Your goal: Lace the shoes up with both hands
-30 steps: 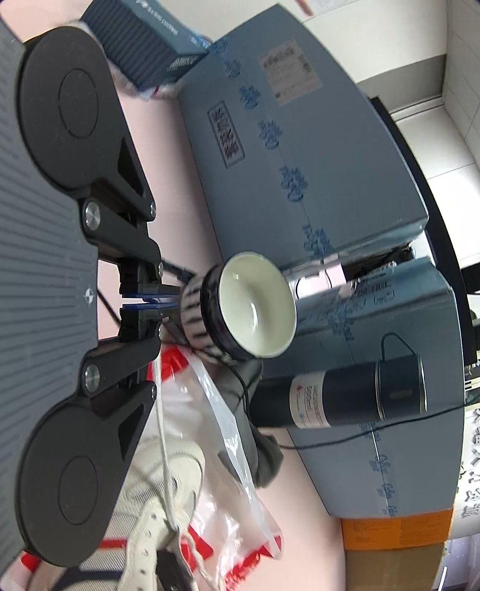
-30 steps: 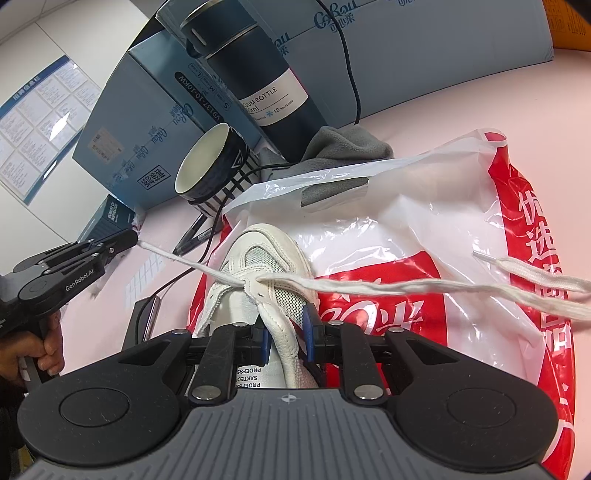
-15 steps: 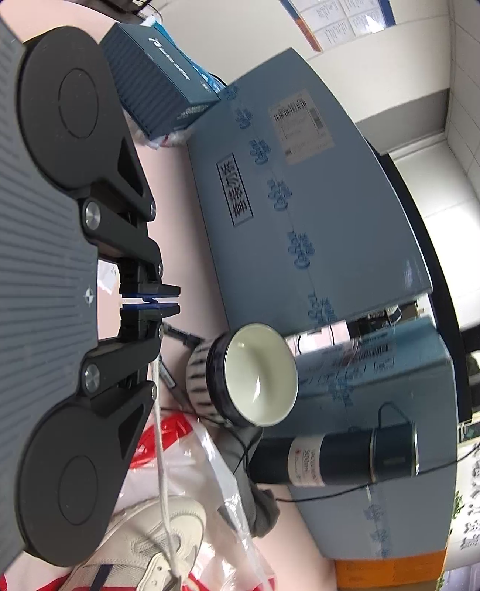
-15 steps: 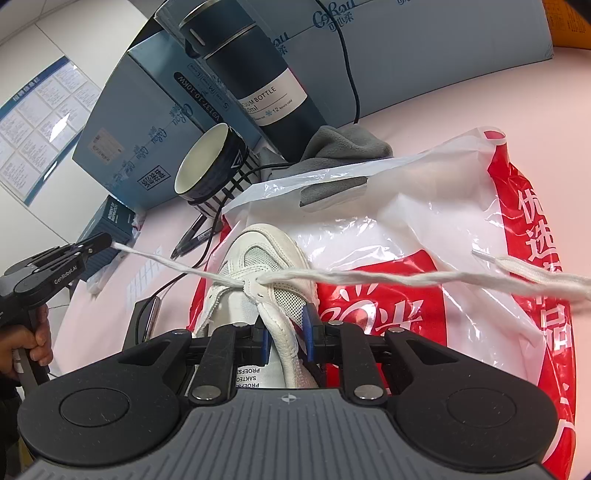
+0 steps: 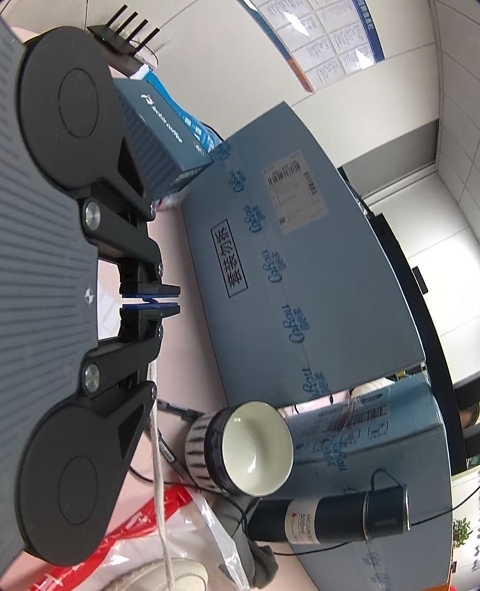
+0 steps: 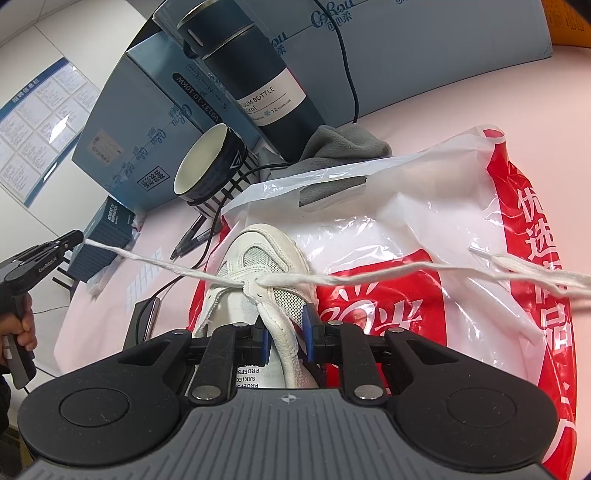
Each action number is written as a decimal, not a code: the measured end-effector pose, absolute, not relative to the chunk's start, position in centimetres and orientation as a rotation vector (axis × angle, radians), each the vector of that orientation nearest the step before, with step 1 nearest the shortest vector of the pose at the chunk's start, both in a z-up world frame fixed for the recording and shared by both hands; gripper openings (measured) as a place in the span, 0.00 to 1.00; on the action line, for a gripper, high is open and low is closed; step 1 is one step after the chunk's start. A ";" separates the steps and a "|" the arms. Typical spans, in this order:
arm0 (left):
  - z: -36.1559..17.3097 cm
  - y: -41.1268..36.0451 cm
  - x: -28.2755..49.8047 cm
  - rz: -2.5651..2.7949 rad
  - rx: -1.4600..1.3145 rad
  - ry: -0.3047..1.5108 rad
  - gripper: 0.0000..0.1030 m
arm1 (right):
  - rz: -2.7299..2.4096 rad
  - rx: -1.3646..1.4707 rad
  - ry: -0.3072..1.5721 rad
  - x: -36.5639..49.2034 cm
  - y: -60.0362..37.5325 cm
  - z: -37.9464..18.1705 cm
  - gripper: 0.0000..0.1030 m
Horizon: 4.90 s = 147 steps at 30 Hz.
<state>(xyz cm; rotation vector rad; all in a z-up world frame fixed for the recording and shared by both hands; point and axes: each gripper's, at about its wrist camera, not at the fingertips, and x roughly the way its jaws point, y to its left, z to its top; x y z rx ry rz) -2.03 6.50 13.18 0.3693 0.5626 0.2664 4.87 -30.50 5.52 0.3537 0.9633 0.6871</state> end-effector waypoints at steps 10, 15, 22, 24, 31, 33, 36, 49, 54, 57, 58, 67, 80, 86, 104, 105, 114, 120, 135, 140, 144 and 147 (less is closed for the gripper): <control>13.5 7.7 -2.0 0.314 0.357 0.550 0.02 | 0.689 0.354 0.964 4.9 -30.5 5.4 0.15; 13.6 8.0 -1.9 0.337 0.355 0.542 0.02 | 0.689 0.355 0.963 4.9 -30.4 5.4 0.15; 14.4 9.3 -1.9 0.405 0.344 0.524 0.02 | 0.688 0.355 0.963 5.0 -30.4 5.5 0.15; 14.8 10.0 -1.9 0.420 0.329 0.524 0.02 | 0.687 0.356 0.963 5.0 -30.4 5.4 0.15; 14.9 10.6 -2.4 0.427 0.352 0.531 0.03 | 0.691 0.356 0.962 5.0 -30.6 5.3 0.15; 14.8 10.6 -2.5 0.433 0.351 0.529 0.03 | 0.692 0.357 0.962 5.0 -30.6 5.3 0.15; 14.9 11.0 -2.5 0.461 0.349 0.521 0.03 | 0.691 0.355 0.962 5.0 -30.6 5.4 0.15; 15.6 12.7 -3.4 0.518 0.355 0.518 0.03 | 0.690 0.355 0.963 5.0 -30.5 5.4 0.15; 15.5 12.8 -3.5 0.518 0.357 0.523 0.03 | 0.690 0.354 0.964 5.0 -30.4 5.4 0.15; 15.5 12.8 -3.6 0.522 0.364 0.525 0.03 | 0.690 0.355 0.964 5.0 -30.4 5.5 0.15; 15.5 12.9 -3.6 0.530 0.367 0.524 0.03 | 0.691 0.354 0.963 4.9 -30.4 5.5 0.15; 15.5 13.3 -3.7 0.545 0.369 0.534 0.03 | 0.690 0.355 0.964 5.1 -30.3 5.4 0.15; 16.2 12.4 -4.2 0.537 0.381 0.515 0.03 | 0.689 0.359 0.960 4.8 -30.4 5.5 0.15; 15.9 12.8 -4.6 0.574 0.366 0.520 0.04 | 0.687 0.347 0.955 4.9 -30.4 5.6 0.15; 16.3 13.9 -5.7 0.628 0.295 0.509 0.04 | 0.685 0.350 0.954 4.9 -30.4 5.5 0.15; 16.5 13.1 -6.0 0.579 0.287 0.487 0.04 | 0.689 0.353 0.952 4.9 -30.4 5.5 0.17; 19.7 4.1 -6.8 0.188 0.205 0.327 0.04 | 0.749 0.355 0.877 4.0 -30.2 6.5 0.48; 21.5 -1.9 -6.3 0.006 0.239 0.264 0.04 | 0.751 0.381 0.782 3.2 -31.1 7.5 0.55; 10.0 1.5 -7.2 0.074 0.195 0.649 0.46 | 0.741 0.409 0.702 1.2 -35.4 7.8 0.81; 6.9 0.7 -8.7 0.098 0.194 0.683 0.51 | 0.783 0.335 0.681 0.5 -34.5 8.4 0.85; 5.5 1.1 -8.2 0.185 0.152 0.658 0.56 | 0.779 0.320 0.693 0.3 -33.6 8.0 0.86; 4.9 2.6 -7.3 0.275 0.091 0.640 0.56 | 0.773 0.321 0.711 0.2 -33.2 7.7 0.86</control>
